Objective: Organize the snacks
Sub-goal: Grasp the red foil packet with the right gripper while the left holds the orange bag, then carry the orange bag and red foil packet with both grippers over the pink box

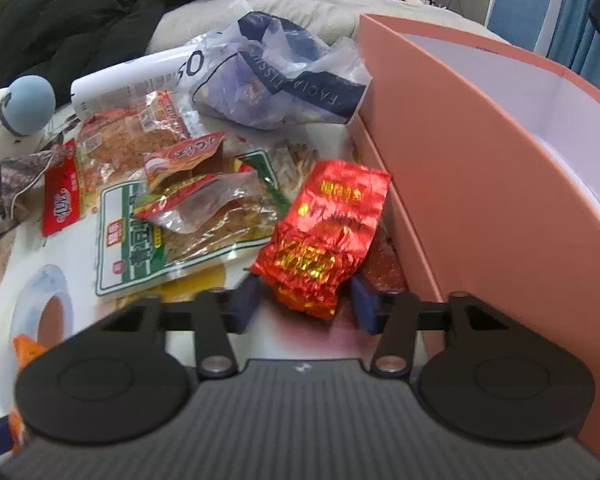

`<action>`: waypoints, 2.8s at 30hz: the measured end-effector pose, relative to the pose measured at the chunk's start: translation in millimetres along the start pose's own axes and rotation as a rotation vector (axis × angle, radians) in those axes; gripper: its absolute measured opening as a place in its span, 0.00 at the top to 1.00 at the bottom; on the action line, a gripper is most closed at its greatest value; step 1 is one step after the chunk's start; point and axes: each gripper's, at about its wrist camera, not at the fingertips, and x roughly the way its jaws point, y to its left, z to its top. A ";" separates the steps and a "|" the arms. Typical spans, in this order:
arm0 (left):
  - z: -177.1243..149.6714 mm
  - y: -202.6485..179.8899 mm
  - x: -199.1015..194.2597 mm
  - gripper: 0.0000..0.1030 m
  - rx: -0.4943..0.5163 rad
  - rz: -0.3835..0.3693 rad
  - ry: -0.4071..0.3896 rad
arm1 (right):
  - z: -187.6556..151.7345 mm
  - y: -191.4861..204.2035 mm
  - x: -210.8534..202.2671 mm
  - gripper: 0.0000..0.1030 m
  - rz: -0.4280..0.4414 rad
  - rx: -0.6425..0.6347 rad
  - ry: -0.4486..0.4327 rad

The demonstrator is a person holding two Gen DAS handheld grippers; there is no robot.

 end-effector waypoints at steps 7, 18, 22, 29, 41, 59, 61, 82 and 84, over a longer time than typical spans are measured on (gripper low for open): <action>-6.7 3.4 -9.5 0.48 -0.024 -0.011 -0.012 | -10.2 -4.6 -16.7 0.66 0.043 -0.059 0.013; -29.1 7.1 -42.0 0.49 -0.080 0.015 -0.014 | -63.4 -9.4 -79.8 0.65 0.169 -0.148 0.068; -40.9 7.0 -52.6 0.49 -0.096 0.015 -0.007 | -82.2 -16.6 -102.4 0.65 0.209 -0.203 0.097; -50.4 2.8 -58.3 0.49 -0.091 0.019 0.002 | -97.6 -36.8 -125.9 0.24 0.245 -0.161 0.140; -43.7 2.0 -56.7 0.50 -0.101 0.031 0.003 | -87.1 -26.4 -108.1 0.30 0.225 0.006 0.065; -24.4 -31.5 -111.9 0.50 -0.095 0.002 -0.072 | -70.7 -41.9 -145.3 0.46 0.240 -0.009 0.035; -19.9 -37.2 -125.9 0.50 -0.089 0.000 -0.094 | -66.1 -47.5 -159.4 0.46 0.251 -0.002 0.012; -28.0 -94.3 -233.8 0.50 -0.102 -0.070 -0.173 | -40.0 -96.7 -287.3 0.46 0.276 0.032 -0.176; -27.4 -104.2 -236.8 0.50 -0.103 -0.094 -0.177 | -42.2 -103.7 -295.8 0.46 0.266 0.042 -0.190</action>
